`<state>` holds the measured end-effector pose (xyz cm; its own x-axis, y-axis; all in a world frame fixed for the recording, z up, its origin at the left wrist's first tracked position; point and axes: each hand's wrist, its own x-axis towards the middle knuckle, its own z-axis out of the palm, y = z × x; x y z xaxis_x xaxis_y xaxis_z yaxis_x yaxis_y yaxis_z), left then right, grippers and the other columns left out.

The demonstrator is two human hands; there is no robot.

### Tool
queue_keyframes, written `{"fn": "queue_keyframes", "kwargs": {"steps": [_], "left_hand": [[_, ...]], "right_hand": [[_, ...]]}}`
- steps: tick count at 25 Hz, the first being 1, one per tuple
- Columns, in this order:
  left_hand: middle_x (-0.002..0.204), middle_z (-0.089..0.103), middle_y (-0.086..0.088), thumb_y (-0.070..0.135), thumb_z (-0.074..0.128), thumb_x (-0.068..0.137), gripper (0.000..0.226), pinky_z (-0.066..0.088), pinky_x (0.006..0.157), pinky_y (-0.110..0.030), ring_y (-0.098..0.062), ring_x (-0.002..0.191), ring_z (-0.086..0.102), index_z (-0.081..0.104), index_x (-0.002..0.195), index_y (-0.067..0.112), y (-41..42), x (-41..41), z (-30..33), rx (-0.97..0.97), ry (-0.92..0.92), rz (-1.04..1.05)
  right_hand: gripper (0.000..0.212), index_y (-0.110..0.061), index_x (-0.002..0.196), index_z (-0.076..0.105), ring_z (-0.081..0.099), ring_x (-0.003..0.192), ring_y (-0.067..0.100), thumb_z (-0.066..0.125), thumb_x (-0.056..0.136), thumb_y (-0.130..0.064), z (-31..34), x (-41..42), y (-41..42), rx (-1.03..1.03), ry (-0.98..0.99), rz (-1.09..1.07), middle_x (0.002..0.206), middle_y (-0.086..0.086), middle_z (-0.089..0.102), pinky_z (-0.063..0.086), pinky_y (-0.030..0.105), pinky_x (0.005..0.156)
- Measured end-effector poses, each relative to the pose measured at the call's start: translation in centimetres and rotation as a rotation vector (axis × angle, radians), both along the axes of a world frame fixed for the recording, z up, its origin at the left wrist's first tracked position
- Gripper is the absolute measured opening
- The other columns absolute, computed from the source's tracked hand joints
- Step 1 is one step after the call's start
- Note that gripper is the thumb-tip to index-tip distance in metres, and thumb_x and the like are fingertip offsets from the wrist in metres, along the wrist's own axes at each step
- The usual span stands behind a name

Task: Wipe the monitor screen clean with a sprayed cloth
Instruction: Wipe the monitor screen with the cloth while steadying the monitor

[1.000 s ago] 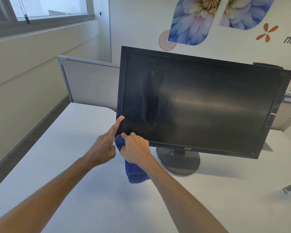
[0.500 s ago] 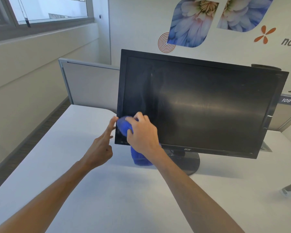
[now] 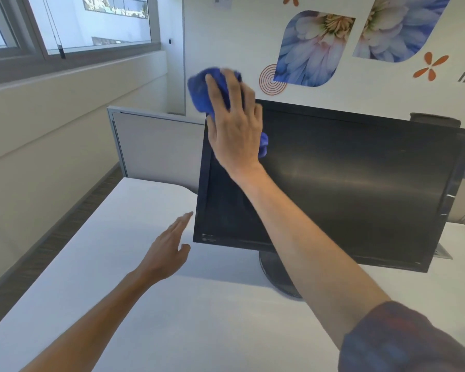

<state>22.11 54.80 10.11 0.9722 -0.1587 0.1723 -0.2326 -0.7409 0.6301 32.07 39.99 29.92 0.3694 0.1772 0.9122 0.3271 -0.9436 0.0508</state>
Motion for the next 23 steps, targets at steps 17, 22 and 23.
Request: {"fn": "queue_keyframes", "kwargs": {"steps": [17, 22, 23], "left_hand": [[0.135, 0.054, 0.006, 0.001, 0.043, 0.083, 0.083, 0.05, 0.086, -0.039, -0.022, 0.1, 0.057, 0.018, 0.148, 0.046, -0.3, -0.5, 0.5, 0.0, 0.1, -0.009], [0.142, 0.052, -0.001, 0.0, 0.05, 0.082, 0.058, 0.047, 0.093, -0.041, -0.026, 0.125, 0.052, 0.049, 0.137, 0.019, 0.5, 0.1, 0.5, 0.059, -0.163, 0.291], [0.14, 0.054, -0.005, -0.001, 0.052, 0.083, 0.056, 0.048, 0.091, -0.042, -0.029, 0.123, 0.054, 0.05, 0.136, 0.016, 0.4, 0.1, 0.7, 0.038, -0.22, 0.322]], "right_hand": [[0.063, -0.014, 0.14, 0.043, 0.043, 0.115, 0.033, 0.061, 0.081, -0.026, -9.4, -2.1, -0.8, -0.367, 0.407, 0.029, 0.147, 0.01, 0.039, 0.046, 0.039, 0.083], [0.066, -0.015, 0.138, 0.044, 0.046, 0.11, 0.031, 0.066, 0.077, -0.026, -15.9, -5.9, -0.7, -0.43, 0.473, 0.05, 0.144, 0.005, 0.04, 0.045, 0.036, 0.076], [0.068, -0.015, 0.139, 0.044, 0.046, 0.111, 0.03, 0.067, 0.076, -0.027, -17.2, -6.6, -0.8, -0.443, 0.499, 0.063, 0.144, 0.003, 0.039, 0.046, 0.036, 0.077]]}}
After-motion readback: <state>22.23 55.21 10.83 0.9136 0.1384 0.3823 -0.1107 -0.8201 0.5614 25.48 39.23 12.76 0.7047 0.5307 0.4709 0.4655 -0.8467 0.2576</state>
